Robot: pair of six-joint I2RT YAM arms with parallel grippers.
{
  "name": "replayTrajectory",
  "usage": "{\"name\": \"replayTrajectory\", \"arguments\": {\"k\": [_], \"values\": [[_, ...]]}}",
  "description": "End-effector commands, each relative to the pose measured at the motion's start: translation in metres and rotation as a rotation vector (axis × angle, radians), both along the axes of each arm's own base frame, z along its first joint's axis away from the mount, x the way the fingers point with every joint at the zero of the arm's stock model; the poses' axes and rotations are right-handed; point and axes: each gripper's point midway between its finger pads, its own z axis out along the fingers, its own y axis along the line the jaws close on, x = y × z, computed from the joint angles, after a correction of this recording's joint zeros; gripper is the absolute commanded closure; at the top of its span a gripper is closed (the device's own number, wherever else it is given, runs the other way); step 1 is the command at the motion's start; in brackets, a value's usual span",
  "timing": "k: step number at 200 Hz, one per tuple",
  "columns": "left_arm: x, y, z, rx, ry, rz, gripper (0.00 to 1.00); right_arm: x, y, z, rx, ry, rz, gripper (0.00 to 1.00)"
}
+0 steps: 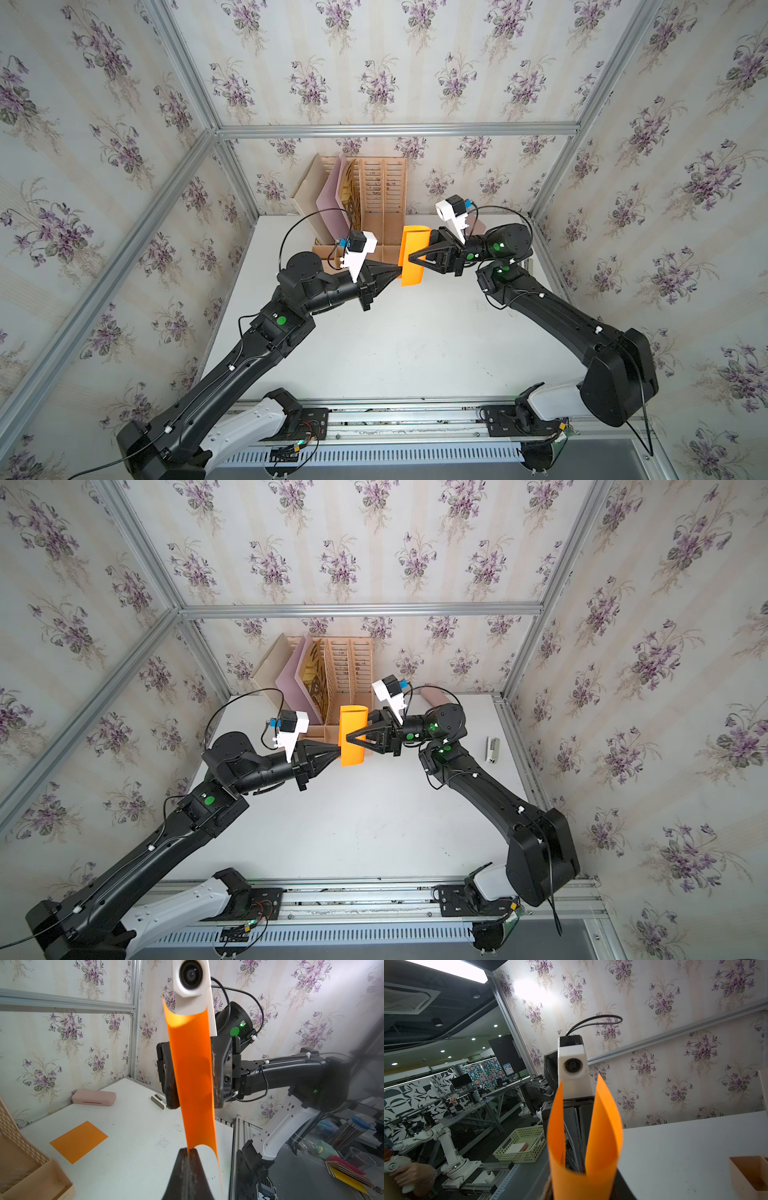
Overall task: Fold the square paper along the opposite sides
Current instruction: Fold the paper.
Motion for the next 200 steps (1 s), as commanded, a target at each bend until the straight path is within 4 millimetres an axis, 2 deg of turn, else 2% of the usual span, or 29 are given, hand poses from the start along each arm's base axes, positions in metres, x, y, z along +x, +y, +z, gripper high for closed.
{"name": "replayTrajectory", "arguments": {"k": [1,89,200], "values": [[-0.0014,0.0004,0.0107,-0.027,-0.033,-0.005,1.0,-0.0022,-0.0008,0.0056,0.018,-0.029,0.003,0.66],[-0.0014,-0.0002,0.0098,-0.027,-0.03,-0.008,1.0,0.0009,0.0005,0.0047,0.023,-0.011,0.003,0.67],[-0.0017,0.0004,0.0095,-0.027,-0.028,-0.005,1.0,0.0024,0.0008,0.0059,0.031,-0.011,-0.003,0.73]]}}
